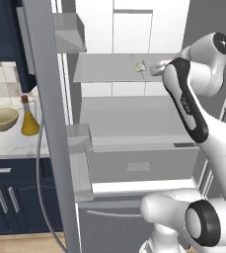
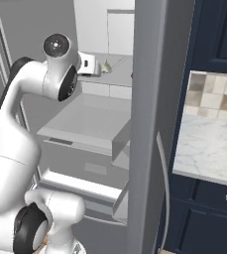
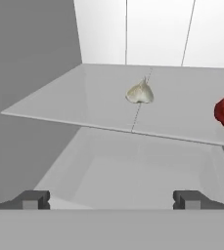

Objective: Retrieve the bottle and the shaker from the cabinet and place them next to the mixing bowl on the counter. Then add garlic from the fridge to the mixing bowl.

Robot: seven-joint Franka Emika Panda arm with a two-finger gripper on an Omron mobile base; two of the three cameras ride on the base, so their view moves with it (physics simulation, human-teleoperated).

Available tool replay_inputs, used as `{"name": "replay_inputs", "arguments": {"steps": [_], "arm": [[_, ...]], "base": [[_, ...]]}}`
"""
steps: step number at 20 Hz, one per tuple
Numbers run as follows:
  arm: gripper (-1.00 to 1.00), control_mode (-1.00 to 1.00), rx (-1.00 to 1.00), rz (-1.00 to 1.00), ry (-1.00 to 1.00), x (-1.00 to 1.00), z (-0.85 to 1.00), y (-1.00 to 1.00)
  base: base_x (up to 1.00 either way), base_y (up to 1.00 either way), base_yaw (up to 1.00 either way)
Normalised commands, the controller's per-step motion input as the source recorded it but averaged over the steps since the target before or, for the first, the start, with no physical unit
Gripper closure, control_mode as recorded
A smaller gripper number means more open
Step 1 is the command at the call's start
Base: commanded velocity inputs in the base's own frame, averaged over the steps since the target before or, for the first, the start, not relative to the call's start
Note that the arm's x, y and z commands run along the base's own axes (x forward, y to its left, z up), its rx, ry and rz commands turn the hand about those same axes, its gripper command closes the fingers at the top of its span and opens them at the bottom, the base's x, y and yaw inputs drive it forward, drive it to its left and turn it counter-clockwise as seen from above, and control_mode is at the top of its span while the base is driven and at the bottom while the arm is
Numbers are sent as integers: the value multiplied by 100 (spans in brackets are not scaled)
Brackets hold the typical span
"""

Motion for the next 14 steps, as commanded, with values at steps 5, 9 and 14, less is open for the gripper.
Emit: {"name": "replay_inputs", "arguments": {"steps": [5,9,14], "arm": [[-100,-100,0,5,0,46,-14,0],[-100,-100,0,3,0,47,-8,0],[-100,-100,0,1,0,42,0,0]], "base": [[0,0,0],[0,0,0],[0,0,0]]}}
